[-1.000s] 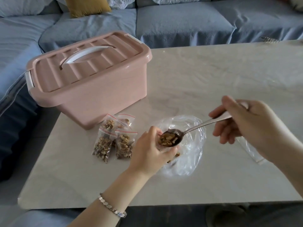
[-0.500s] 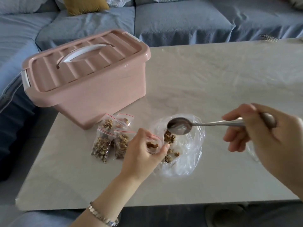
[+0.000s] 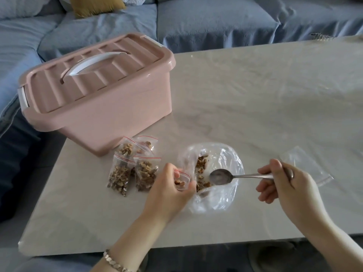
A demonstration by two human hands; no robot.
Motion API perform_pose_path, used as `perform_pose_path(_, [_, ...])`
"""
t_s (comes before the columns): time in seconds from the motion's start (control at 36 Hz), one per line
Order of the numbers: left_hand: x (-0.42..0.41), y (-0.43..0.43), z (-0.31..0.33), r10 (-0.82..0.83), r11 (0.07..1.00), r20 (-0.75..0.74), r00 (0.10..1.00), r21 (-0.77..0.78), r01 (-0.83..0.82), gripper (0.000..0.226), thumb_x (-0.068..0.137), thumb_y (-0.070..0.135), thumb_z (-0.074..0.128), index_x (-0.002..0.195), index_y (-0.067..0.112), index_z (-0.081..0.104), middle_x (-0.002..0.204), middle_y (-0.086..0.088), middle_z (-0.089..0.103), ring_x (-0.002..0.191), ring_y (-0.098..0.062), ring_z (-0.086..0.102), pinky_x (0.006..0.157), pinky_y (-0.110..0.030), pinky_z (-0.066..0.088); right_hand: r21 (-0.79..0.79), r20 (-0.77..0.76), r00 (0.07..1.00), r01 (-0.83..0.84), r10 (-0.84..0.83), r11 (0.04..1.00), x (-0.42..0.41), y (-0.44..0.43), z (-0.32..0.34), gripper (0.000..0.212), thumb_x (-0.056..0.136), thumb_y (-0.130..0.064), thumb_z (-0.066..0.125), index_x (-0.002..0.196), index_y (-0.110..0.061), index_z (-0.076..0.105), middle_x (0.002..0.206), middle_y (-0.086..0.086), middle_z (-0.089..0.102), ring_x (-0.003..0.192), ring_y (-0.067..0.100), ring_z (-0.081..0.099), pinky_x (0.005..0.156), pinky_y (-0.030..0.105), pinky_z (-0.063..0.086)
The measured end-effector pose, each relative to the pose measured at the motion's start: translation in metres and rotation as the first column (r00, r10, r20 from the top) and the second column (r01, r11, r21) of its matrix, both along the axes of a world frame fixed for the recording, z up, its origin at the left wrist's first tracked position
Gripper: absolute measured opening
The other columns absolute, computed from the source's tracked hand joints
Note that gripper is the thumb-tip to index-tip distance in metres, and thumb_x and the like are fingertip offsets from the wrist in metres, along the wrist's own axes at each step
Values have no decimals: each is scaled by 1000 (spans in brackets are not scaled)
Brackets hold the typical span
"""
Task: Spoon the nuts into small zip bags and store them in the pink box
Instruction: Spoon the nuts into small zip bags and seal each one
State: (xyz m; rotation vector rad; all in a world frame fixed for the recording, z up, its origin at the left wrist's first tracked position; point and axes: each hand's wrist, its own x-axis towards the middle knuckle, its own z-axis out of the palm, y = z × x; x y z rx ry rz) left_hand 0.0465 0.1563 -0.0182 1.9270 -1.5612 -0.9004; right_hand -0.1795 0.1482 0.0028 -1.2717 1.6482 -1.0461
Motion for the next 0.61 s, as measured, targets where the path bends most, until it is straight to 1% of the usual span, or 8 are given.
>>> perform_pose_path(0.11, [-1,-1,-1,-5,1000,-1,1000,-3,5,23,80,38,64,91,25,48,88,12,59,77,-1,58,61,-18,43,-33,10,1000,4,-4,999,2,3,0,36,95,-28,39,76,-10,62,57,9,65,42,23,58,42,22,47])
perform_pose_path(0.22, [0,1,-3,8,1000,-50,999,14,-7,25,80,38,64,92,26,46,89,10,60,77,-1,61,63,-19,45,-124,3,1000,17,-17,992,5,12,2,39,84,-42,37,74,-14,63,60,8,66,40,20,57,42,21,46])
perform_pose_path(0.31, [0,2,-4,19,1000,-78,997,17,-18,27,80,37,65,95,25,47,91,11,60,77,-1,62,66,-20,48,-188,11,999,38,-36,981,6,21,3,38,93,-40,44,71,-16,63,59,5,65,39,17,56,42,16,44])
perform_pose_path(0.36, [0,2,-4,19,1000,-76,997,10,-18,26,80,37,65,95,25,47,92,12,60,78,1,62,67,-19,49,-225,-2,999,32,-34,974,8,25,3,37,93,-41,42,67,-25,62,57,0,65,40,14,57,43,13,44])
perform_pose_path(0.44, [1,3,-7,21,1000,-91,996,14,-20,25,79,38,65,91,27,46,102,15,58,81,2,61,66,-17,45,-201,25,999,33,-29,979,12,26,2,34,95,-42,41,71,-30,62,60,1,66,41,15,58,44,14,45])
perform_pose_path(0.5, [1,1,-8,31,999,-111,993,23,-28,26,79,38,65,91,26,46,109,21,53,81,3,60,66,-15,42,-183,32,999,39,-34,982,16,25,-2,37,91,-41,38,68,-26,62,61,1,66,42,15,59,45,17,47])
perform_pose_path(0.56, [1,0,-10,36,999,-126,991,31,-32,31,78,40,66,94,23,46,104,24,48,85,4,58,65,-11,39,-184,10,999,44,-43,982,19,23,-7,37,92,-44,39,72,-23,61,64,-2,67,45,14,61,47,19,49])
perform_pose_path(0.61, [1,-3,-11,20,999,-133,991,32,-16,39,75,47,66,96,21,45,97,25,42,89,2,55,62,-8,37,-174,14,999,50,-48,984,22,20,-13,31,89,-40,38,77,-23,61,68,-5,68,50,13,63,52,22,52])
